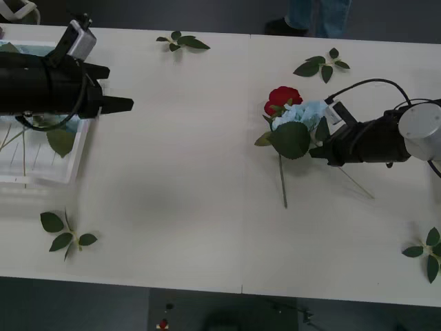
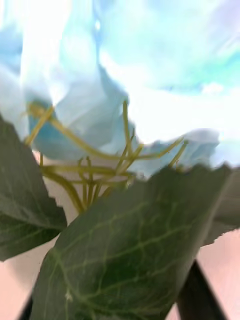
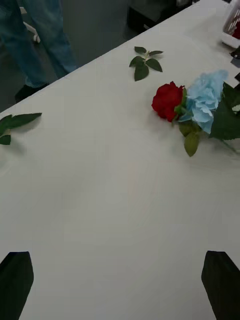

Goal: Put the red flowers into the right box and the blue flowers into the left box

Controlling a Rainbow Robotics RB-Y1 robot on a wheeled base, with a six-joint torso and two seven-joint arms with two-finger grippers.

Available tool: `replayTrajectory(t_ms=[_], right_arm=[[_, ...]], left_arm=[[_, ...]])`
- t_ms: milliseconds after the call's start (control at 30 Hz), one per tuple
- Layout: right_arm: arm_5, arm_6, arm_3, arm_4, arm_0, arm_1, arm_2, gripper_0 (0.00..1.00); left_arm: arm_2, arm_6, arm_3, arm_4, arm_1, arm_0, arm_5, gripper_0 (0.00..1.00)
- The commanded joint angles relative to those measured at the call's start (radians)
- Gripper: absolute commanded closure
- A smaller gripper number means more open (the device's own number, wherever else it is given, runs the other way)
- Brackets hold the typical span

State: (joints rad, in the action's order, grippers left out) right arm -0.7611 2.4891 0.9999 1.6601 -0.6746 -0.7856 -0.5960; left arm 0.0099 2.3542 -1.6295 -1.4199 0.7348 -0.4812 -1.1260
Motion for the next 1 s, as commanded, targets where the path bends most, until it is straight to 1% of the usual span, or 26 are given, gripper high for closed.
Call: replayTrajectory(t_ms=[33, 100, 200, 333, 433, 500, 533, 567, 633, 800, 900, 1000], right_arm=[[0.008, -0.022, 0.026, 0.029, -0.017, -0.003, 0.015, 1.00], [0.009, -0.018, 0.026, 0.041, -0.019, -0.003, 0.015, 1.00], [0.011, -0.013, 0.026, 0.050, -0.017, -0.004, 0.015, 1.00], [0.008, -0.006, 0.026, 0.073, -0.017, -0.009, 0.015, 1.00], [-0.012, -0.002, 0.026, 0.122, -0.017, -0.027, 0.016, 1.00], [-0.037, 0.004, 0.029, 0.187, -0.017, -0.057, 0.016, 1.00], [-0.037, 0.004, 0.029, 0.187, -0.017, -0.057, 0.016, 1.00], [-0.066, 0.010, 0.037, 0.259, -0.017, -0.090, 0.016, 1.00], [-0.104, 0.017, 0.046, 0.336, -0.016, -0.127, 0.016, 1.00], [-0.178, 0.042, 0.089, 0.506, 0.003, -0.201, 0.019, 1.00], [-0.185, 0.117, 0.131, 0.615, 0.046, -0.231, 0.042, 1.00], [-0.188, 0.177, 0.183, 0.698, 0.101, -0.236, 0.071, 1.00]], left_arm=[[0.018, -0.026, -0.026, 0.007, -0.094, -0.002, 0.000, 0.02], [0.018, 0.034, -0.026, 0.002, -0.150, 0.010, 0.002, 0.02], [0.018, 0.112, -0.018, -0.021, -0.198, 0.030, 0.011, 0.02], [-0.013, 0.232, 0.054, -0.154, -0.222, 0.043, -0.006, 0.02], [-0.094, 0.347, 0.123, -0.306, -0.192, 0.039, -0.029, 0.02], [-0.150, 0.351, 0.129, -0.375, -0.158, 0.038, -0.031, 0.01], [-0.150, 0.351, 0.129, -0.375, -0.158, 0.038, -0.031, 0.01], [-0.186, 0.351, 0.125, -0.421, -0.127, 0.036, -0.034, 0.01], [-0.211, 0.351, 0.117, -0.458, -0.103, 0.035, -0.043, 0.01], [-0.225, 0.351, 0.080, -0.498, -0.060, 0.035, -0.077, 0.02], [-0.223, 0.351, 0.048, -0.536, -0.029, 0.033, -0.083, 0.02], [-0.217, 0.351, 0.036, -0.580, -0.020, 0.035, -0.066, 0.02]])
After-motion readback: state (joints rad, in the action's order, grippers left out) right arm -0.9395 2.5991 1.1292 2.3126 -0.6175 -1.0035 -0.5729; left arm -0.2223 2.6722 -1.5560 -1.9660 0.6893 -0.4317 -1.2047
